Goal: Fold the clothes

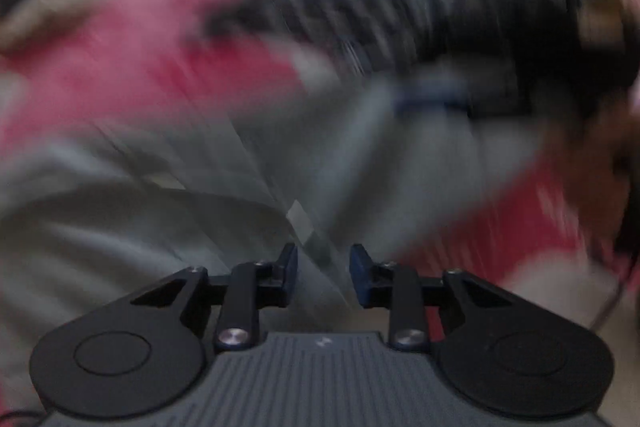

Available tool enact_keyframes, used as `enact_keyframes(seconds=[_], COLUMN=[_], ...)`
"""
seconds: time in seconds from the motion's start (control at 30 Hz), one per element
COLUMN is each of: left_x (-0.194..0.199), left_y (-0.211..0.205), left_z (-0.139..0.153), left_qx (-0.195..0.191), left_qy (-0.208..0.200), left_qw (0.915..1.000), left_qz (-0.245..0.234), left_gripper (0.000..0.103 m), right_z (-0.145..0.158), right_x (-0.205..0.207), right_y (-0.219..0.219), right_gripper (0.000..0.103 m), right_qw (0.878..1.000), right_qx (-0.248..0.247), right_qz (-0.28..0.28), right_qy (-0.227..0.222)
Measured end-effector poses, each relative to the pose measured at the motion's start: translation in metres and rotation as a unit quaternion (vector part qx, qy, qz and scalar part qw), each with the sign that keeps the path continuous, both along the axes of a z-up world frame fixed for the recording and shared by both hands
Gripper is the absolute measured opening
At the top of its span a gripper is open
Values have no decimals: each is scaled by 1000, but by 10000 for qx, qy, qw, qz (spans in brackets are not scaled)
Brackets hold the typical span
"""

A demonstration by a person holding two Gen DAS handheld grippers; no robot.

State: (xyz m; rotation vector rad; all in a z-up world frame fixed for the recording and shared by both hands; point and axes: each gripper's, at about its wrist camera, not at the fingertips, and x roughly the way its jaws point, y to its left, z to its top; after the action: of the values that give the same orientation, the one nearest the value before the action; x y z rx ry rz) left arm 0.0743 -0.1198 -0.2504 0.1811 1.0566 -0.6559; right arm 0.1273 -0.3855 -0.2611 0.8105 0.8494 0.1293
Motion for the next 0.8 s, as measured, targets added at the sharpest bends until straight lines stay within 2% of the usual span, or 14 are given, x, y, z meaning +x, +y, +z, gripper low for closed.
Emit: enact_keyframes(seconds=[0.03,0.07,0.1,0.17,0.23,0.33,0.4,0.47,0.53,0.6,0.77,0.8], left_x=[-8,-15,-15,-16,-11,8,20,27,28,27,21,20], left_y=[-2,-1,4,14,30,46,60,75,91,105,136,142], left_z=[4,11,18,33,41,42,39,34,27,20,5,2], left_qx=[-17,-54,-105,-207,-117,265,550,666,622,521,458,434], left_qy=[-157,-323,-394,-529,-525,-434,-301,-141,79,259,315,319], left_qw=[9998,9991,9986,9976,9982,9987,9978,9972,9973,9971,9957,9954], left_qz=[-137,-278,-322,-403,-254,93,219,294,387,487,734,791], left_gripper=[37,51,55,56,56,56,56,55,55,54,52,51], right_z=[-5,-10,-15,-18,-22,-30,-38,-48,-60,-65,-40,-42], right_x=[-6,-12,-18,-15,-4,30,53,75,94,103,95,92], right_y=[-8,-15,-23,-19,-5,22,39,55,70,79,88,92], right_gripper=[45,45,45,47,48,57,57,57,57,57,55,55], right_qw=[9999,9997,9993,9989,9970,9940,9922,9896,9863,9829,9739,9737], right_qx=[96,192,288,455,681,794,811,824,876,992,1391,1347], right_qz=[-57,-114,-170,42,359,746,940,1157,1313,1470,1789,1838], right_qy=[45,90,134,78,34,40,76,244,476,497,-122,2])
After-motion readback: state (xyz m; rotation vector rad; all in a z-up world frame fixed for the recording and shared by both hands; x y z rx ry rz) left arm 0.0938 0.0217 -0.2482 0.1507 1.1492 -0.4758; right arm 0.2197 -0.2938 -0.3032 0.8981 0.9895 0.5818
